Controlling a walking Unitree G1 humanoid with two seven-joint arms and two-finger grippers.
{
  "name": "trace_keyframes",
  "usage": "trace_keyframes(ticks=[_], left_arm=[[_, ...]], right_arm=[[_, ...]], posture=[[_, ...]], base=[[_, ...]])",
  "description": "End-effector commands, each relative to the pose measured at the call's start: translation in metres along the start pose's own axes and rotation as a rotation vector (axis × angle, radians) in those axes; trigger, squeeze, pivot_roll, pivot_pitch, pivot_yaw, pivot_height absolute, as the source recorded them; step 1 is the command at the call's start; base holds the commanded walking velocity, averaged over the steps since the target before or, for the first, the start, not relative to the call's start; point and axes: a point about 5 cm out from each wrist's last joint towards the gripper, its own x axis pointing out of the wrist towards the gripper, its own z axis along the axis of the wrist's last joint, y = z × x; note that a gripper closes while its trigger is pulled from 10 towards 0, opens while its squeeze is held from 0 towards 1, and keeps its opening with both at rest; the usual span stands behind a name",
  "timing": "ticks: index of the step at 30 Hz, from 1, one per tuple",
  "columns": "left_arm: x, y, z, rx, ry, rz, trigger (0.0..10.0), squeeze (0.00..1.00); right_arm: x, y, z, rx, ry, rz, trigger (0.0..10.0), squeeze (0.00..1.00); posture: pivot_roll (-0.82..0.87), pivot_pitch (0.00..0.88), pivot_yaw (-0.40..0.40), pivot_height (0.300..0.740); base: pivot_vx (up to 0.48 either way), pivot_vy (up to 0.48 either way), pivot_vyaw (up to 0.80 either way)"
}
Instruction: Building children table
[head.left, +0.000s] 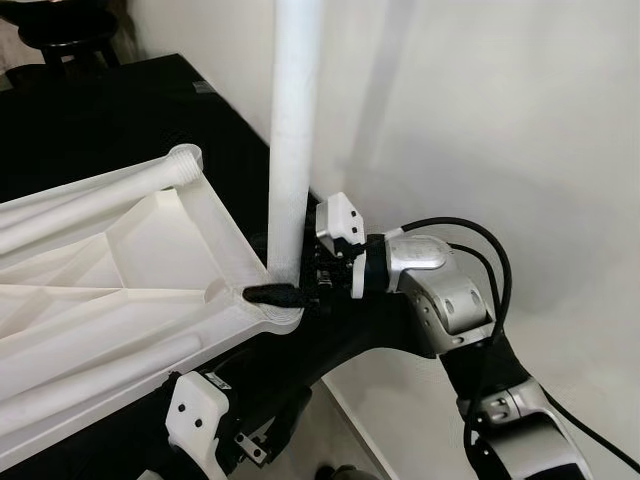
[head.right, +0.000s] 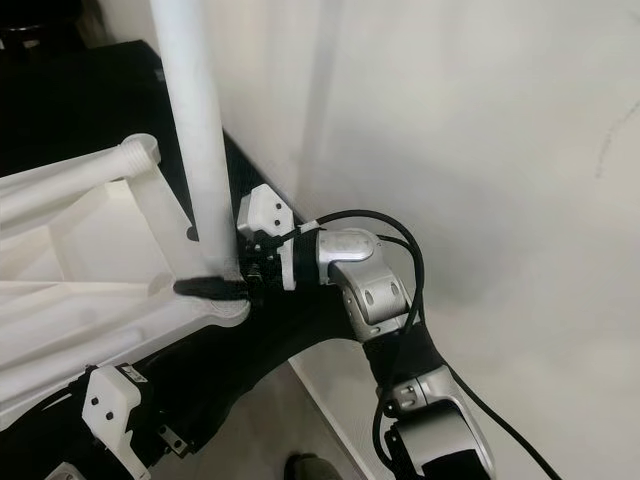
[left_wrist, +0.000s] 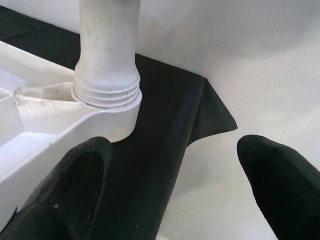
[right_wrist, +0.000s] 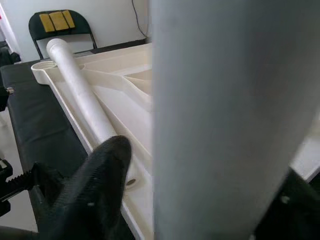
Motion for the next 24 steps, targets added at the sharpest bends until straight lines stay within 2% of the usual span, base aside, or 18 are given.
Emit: trace_keyframes(ticks=[1, 7, 9, 10, 11, 14, 15, 16, 17, 18, 19, 20, 21, 23, 24], left_arm=[[-0.001, -0.003, 0.000, -0.023, 0.000, -0.003, 10.0, 0.00], [0.000, -0.003, 0.000, -0.024, -0.001, -0.004, 10.0, 0.00], [0.000, -0.002, -0.001, -0.024, -0.002, -0.004, 10.0, 0.00], [0.000, -0.002, -0.001, -0.024, -0.002, -0.004, 10.0, 0.00], [-0.001, -0.002, -0.001, -0.023, -0.001, -0.003, 10.0, 0.00], [-0.001, -0.002, -0.001, -0.022, -0.001, -0.003, 10.0, 0.00], [-0.001, -0.001, -0.001, -0.021, -0.001, -0.001, 10.0, 0.00], [-0.001, -0.001, -0.001, -0.021, -0.001, -0.001, 10.0, 0.00], [-0.002, 0.000, -0.001, -0.020, -0.001, 0.000, 10.0, 0.00], [-0.002, 0.000, -0.001, -0.020, -0.001, 0.000, 10.0, 0.00], [-0.001, 0.001, 0.000, -0.019, -0.002, 0.001, 10.0, 0.00], [-0.001, 0.003, 0.000, -0.018, -0.002, 0.000, 10.0, 0.00], [-0.001, 0.003, 0.000, -0.018, -0.002, 0.000, 10.0, 0.00], [0.001, 0.005, -0.001, -0.020, -0.001, -0.007, 10.0, 0.00], [0.001, 0.005, -0.001, -0.020, -0.001, -0.007, 10.0, 0.00]], right_arm=[[0.005, 0.005, -0.003, 0.012, -0.005, 0.057, 0.0, 0.00], [-0.008, 0.003, -0.013, 0.026, 0.022, 0.037, 0.0, 0.00], [-0.017, 0.000, -0.019, 0.034, 0.040, -0.047, 0.0, 0.00], [-0.017, 0.000, -0.019, 0.034, 0.040, -0.047, 0.0, 0.00], [-0.021, -0.001, -0.025, 0.053, 0.056, -0.142, 0.0, 0.00], [-0.023, -0.002, -0.028, 0.067, 0.068, -0.208, 0.0, 0.00], [-0.022, -0.006, -0.033, 0.092, 0.066, -0.417, 0.0, 0.00], [-0.022, -0.006, -0.033, 0.092, 0.066, -0.417, 0.0, 0.00], [-0.035, -0.006, -0.042, 0.120, 0.123, -0.836, 0.0, 0.00], [-0.035, -0.006, -0.042, 0.120, 0.123, -0.836, 0.0, 0.00], [-0.031, 0.014, -0.045, 0.100, 0.152, -0.938, 0.0, 0.00], [-0.027, 0.029, -0.047, 0.129, 0.151, -0.986, 0.0, 0.00], [-0.027, 0.029, -0.047, 0.129, 0.151, -0.986, 0.0, 0.00], [-0.014, 0.041, -0.048, 0.156, 0.123, -0.870, 0.0, 0.00], [-0.014, 0.041, -0.048, 0.156, 0.123, -0.870, 0.0, 0.00]], posture=[[-0.16, 0.173, -0.099, 0.740], [-0.17, 0.171, -0.097, 0.740], [-0.17, 0.168, -0.103, 0.740], [-0.17, 0.168, -0.103, 0.740], [-0.17, 0.167, -0.107, 0.740], [-0.17, 0.167, -0.108, 0.740], [-0.18, 0.168, -0.108, 0.740], [-0.18, 0.168, -0.108, 0.740], [-0.18, 0.171, -0.107, 0.740], [-0.18, 0.171, -0.107, 0.740], [-0.19, 0.173, -0.096, 0.740], [-0.21, 0.165, -0.082, 0.740], [-0.21, 0.165, -0.082, 0.740], [-0.21, 0.155, -0.085, 0.740], [-0.21, 0.155, -0.085, 0.740]], base=[[0.000, 0.000, 0.00], [0.000, 0.000, 0.00], [0.000, 0.000, 0.00], [0.000, 0.000, 0.00], [0.000, 0.000, 0.00], [0.000, 0.000, 0.00], [0.000, 0.000, 0.00], [0.000, 0.000, 0.00], [0.000, 0.000, 0.00], [0.000, 0.000, 0.00], [0.000, 0.000, 0.00], [0.000, 0.000, 0.00], [0.000, 0.000, 0.00], [0.000, 0.000, 0.00], [0.000, 0.000, 0.00]])
